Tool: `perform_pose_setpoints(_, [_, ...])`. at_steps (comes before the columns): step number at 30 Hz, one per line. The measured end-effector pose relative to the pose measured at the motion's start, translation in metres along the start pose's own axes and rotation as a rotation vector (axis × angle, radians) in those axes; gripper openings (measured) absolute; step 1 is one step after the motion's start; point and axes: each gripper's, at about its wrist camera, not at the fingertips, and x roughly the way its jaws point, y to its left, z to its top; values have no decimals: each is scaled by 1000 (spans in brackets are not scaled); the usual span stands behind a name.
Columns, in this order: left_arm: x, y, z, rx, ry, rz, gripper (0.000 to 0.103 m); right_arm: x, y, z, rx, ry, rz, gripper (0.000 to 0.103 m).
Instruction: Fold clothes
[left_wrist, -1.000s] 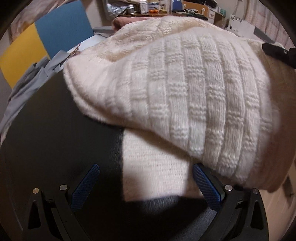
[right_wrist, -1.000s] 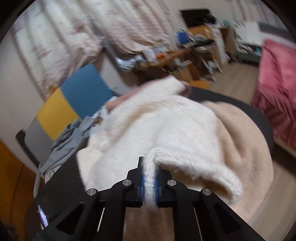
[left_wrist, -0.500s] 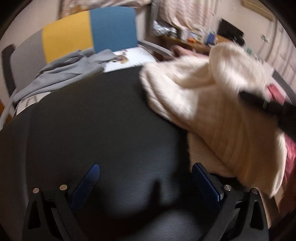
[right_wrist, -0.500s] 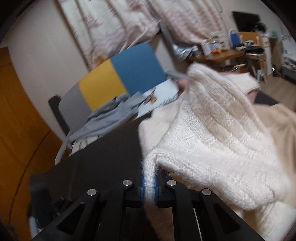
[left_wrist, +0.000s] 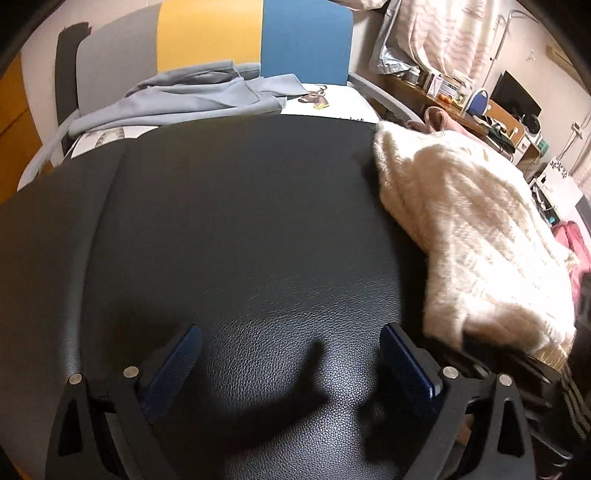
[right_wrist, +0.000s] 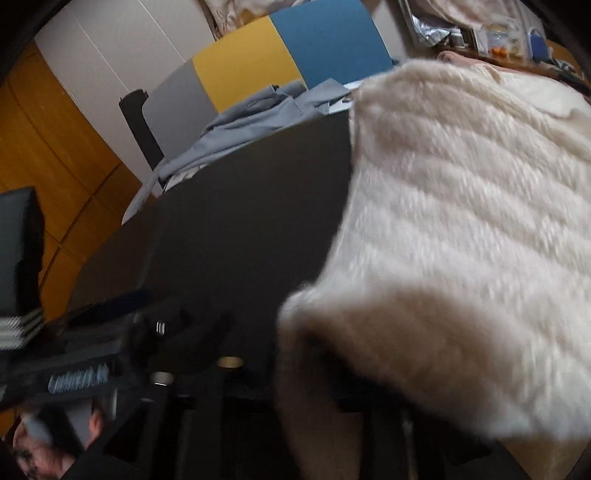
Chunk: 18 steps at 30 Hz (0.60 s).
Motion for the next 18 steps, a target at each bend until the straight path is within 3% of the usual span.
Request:
perform_pose_setpoints(1, [0,-1,2,1,-2,-13,99,-14,-2,-3,-17,-24,-10,55])
perform_pose_setpoints(3, [-1,-7,5,8,-3,-60,100,-44,-9,-8,-37,-94,-58,65])
perform_pose_setpoints(6, [-2,-25,7,37,7,-162,100,-90,-25,-15,-55,-213,-150,65])
perform_pose_setpoints(10, [-3,-63,14,112,14,-249,100,-137,-56,-20,-21,-337,-298,79])
perform_pose_setpoints(12, [0,-82,20,168,17,-257,102,-142,-82,-18,56,-320,-334,79])
perform_pose_setpoints(15, [9,-105,25,254,50,-218,103,-145,-118,-18,168,-289,-291,80])
perform_pose_setpoints(18, [28,-126,19,353,110,-178,103,-131,-132,-13,199,-227,-247,84])
